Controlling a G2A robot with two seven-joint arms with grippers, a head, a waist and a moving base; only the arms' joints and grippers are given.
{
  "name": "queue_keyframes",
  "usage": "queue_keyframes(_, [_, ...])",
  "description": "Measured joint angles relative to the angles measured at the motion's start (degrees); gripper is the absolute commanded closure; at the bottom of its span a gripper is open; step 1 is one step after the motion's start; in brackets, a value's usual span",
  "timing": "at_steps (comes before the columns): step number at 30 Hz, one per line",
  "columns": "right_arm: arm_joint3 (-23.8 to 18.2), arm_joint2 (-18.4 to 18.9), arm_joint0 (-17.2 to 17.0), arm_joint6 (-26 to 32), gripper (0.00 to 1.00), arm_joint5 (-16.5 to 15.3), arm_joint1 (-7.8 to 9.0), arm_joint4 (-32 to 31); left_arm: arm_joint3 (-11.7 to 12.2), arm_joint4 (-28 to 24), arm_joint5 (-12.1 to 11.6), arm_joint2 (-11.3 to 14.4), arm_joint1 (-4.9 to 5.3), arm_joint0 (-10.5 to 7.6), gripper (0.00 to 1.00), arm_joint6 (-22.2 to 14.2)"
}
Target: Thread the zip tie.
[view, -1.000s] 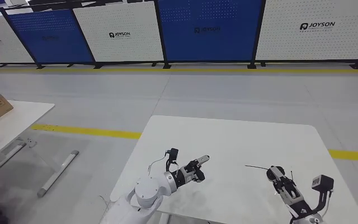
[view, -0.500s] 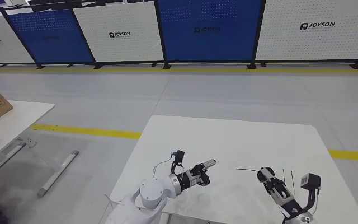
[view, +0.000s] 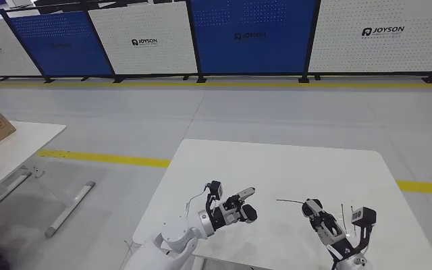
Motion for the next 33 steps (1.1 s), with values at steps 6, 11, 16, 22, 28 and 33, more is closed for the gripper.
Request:
queue_keyframes(6, [0.1, -0.4, 0.3, 0.1, 1.0, 0.3, -0.04, -0.8, 0.5, 1.2, 1.3, 0.3, -0.02, -0.25, 0.0, 1.7])
queue_keyframes(11, [0.1, -0.4, 0.3, 0.1, 1.0, 0.3, -0.04, -0.8, 0.5, 1.2, 1.3, 0.3, -0.02, -0.25, 0.0, 1.7])
queue_keyframes(16, [-0.2, -1.9, 0.9, -0.4, 1.0, 0.4, -0.35, -1.0, 0.9, 1.3, 1.2, 1.7, -0.21, -0.7, 0.0, 2.2])
queue_keyframes(22, [0.9, -5.1, 2.5, -1.2, 1.0, 1.1, -0.97, -1.6, 1.7, -2.0, 0.2, 3.5, -0.61, -1.38, 0.0, 2.1])
queue_keyframes(28, [1.0, -5.3, 2.6, -1.3, 1.0, 1.3, -0.99, -1.8, 1.8, -2.2, 0.2, 3.6, -0.64, -1.39, 0.0, 1.9])
queue_keyframes(33, [1.0, -5.3, 2.7, -1.4, 1.0, 1.3, -1.01, -1.9, 1.7, -1.9, 0.2, 4.1, -0.7, -1.49, 0.0, 2.3])
